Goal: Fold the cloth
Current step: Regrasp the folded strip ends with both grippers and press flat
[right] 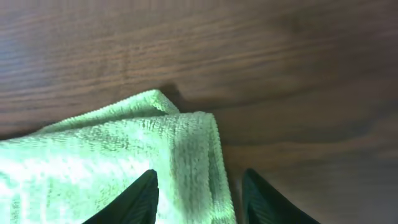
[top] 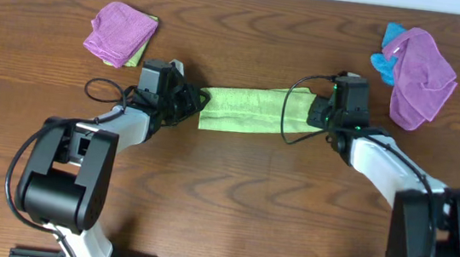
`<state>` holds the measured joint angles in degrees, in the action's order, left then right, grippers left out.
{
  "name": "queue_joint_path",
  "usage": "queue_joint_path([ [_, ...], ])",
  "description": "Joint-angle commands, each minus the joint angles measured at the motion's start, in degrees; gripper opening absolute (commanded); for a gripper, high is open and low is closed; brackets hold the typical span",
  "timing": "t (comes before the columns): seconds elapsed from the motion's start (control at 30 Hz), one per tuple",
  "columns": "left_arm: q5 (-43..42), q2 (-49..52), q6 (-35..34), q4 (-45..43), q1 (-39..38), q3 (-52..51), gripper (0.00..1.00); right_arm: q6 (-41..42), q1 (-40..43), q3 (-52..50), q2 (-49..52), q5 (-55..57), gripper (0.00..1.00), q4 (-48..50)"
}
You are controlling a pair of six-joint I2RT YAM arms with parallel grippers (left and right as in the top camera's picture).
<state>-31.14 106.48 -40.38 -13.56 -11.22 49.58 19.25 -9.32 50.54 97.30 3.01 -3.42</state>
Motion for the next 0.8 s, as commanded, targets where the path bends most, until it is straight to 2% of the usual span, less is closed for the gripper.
queue_joint_path([
  [0.0,0.04,-3.61,3.39,2.21,1.11,1.22,0.45,0.13,0.37,1.20,-4.00,2.16,0.47,-2.12],
  [0.1,0.59,-5.81,4.68,6.32,1.95,1.22,0.49,1.84,0.37,1.20,-6.49,2.12,0.51,-5.31],
  [0.13,0.68,-6.38,4.66,7.56,2.14,1.22,0.47,2.64,0.37,1.20,-7.28,2.10,0.53,-6.45],
  [0.2,0.33,-7.58,4.31,9.49,2.21,1.22,0.36,4.09,0.37,1.20,-8.94,1.01,0.58,-8.76],
  [0.3,-1.49,-8.81,1.27,10.03,1.42,1.22,0.27,6.47,0.37,1.20,-11.34,-2.05,0.64,-12.44],
  [0.37,-1.27,-8.94,-0.50,8.98,0.28,1.25,0.08,9.60,0.66,1.20,-12.92,-5.86,0.69,-15.30],
  [0.4,-0.94,-8.90,-1.01,8.55,-0.33,1.25,0.05,10.60,0.85,1.20,-13.27,-7.17,0.73,-15.98],
  [0.43,0.24,-8.87,-1.73,8.35,-1.20,1.25,0.06,11.67,1.27,1.18,-13.46,-8.96,0.80,-16.90],
  [0.5,3.30,-8.85,-2.47,8.37,-2.93,1.25,0.05,12.68,2.32,0.98,-13.42,-11.76,0.83,-17.68],
  [0.77,12.87,-6.01,-2.21,6.38,-8.02,1.27,0.05,14.56,9.05,-3.65,-13.40,-17.53,0.86,-14.47],
])
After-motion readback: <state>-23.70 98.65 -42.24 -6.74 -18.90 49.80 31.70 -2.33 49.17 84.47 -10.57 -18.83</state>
